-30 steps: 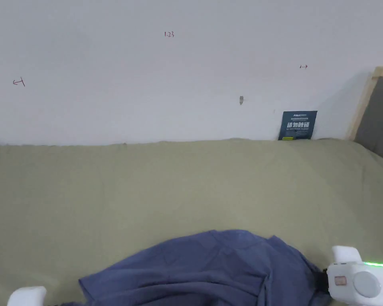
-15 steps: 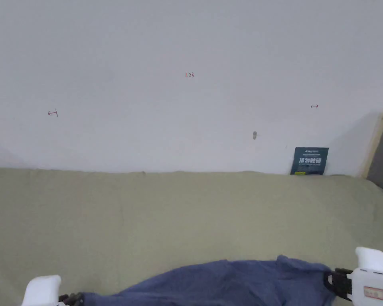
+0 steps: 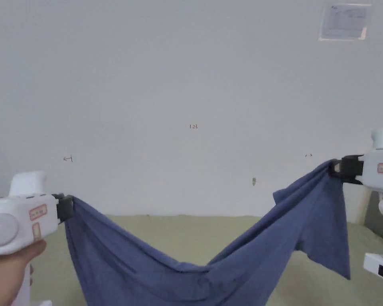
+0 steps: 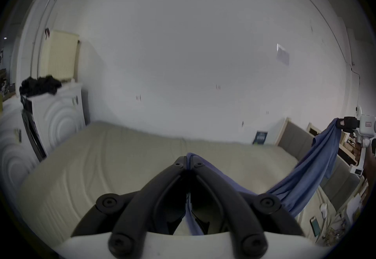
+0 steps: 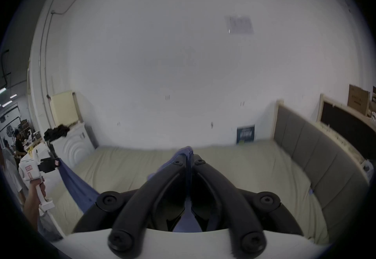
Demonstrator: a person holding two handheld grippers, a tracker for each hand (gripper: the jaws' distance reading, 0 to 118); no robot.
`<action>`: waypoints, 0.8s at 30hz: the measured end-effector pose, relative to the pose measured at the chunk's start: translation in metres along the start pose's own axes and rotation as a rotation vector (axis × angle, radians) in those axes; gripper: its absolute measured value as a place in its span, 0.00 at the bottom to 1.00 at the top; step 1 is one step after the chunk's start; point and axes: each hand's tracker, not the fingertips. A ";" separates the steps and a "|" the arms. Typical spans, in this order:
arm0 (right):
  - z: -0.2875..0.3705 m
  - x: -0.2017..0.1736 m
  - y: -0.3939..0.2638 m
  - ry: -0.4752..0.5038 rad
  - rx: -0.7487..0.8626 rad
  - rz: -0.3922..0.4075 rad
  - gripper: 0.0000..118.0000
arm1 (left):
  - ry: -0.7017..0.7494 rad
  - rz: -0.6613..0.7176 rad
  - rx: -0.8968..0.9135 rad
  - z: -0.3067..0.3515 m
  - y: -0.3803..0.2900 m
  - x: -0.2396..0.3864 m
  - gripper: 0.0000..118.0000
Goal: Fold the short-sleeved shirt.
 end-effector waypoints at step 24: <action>-0.091 0.027 -0.034 -0.068 -0.022 -0.094 0.03 | 0.136 0.070 0.037 -0.087 -0.002 -0.031 0.00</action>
